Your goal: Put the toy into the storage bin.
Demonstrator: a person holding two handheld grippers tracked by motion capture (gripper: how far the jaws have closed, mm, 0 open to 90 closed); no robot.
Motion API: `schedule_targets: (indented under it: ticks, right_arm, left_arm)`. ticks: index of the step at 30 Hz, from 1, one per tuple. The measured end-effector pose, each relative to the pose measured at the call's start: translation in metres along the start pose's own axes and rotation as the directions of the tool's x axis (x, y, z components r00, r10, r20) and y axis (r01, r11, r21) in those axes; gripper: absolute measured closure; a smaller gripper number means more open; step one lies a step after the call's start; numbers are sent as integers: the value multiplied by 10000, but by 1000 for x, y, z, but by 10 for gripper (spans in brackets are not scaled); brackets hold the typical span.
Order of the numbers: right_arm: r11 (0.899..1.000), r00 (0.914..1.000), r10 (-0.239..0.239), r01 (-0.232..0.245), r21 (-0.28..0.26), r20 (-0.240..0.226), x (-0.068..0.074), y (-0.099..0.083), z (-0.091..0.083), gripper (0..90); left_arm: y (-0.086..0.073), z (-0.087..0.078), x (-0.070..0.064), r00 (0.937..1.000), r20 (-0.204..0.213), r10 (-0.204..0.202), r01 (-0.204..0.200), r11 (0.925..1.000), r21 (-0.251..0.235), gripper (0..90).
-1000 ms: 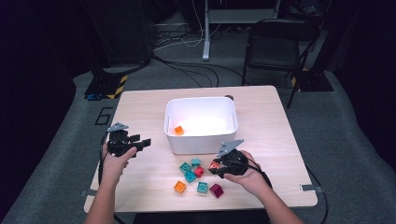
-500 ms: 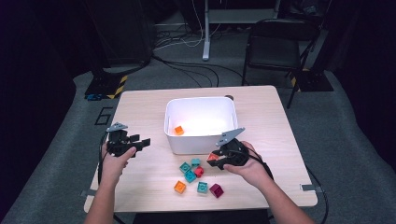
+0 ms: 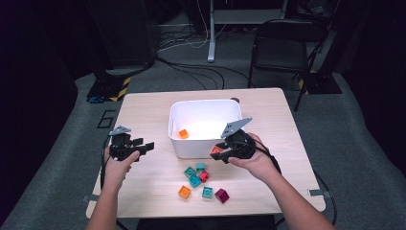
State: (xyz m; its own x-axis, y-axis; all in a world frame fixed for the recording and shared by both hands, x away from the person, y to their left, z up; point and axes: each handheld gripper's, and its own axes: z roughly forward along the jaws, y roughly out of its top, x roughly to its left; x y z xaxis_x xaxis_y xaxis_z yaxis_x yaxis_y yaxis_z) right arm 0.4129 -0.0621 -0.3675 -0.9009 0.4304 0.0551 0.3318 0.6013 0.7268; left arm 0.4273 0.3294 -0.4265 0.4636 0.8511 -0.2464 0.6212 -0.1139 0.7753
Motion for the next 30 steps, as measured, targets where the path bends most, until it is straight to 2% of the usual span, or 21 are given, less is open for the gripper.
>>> schedule_targets:
  ticks: [5, 12, 18, 21, 30]
  right_arm:
    - [9998, 10000, -31, 32, -183, 27, -7, 18, -6, 583]
    - [9997, 9999, -9, 12, -261, 114, -17, 37, -3, 582]
    - [9999, 9998, -117, 119, -94, 188, -27, 52, 4, 583]
    - [10000, 9998, 43, -41, -81, 191, -33, 59, 9, 583]
    - [10000, 9991, 73, -71, -46, 420, -42, 77, 20, 582]
  left_arm:
    - [0, 0, 0, 10000, -2, -8, 8, 10000, 33, 370]
    - [0, 0, 1, 10000, 0, 14, -14, 10000, 11, 370]
    - [0, -1, 2, 10000, -24, -20, 20, 10000, -34, 370]
    - [0, -2, 2, 10000, -8, -41, 41, 10000, -36, 370]
    - [0, -3, 4, 10000, -16, -48, 48, 10000, -67, 370]
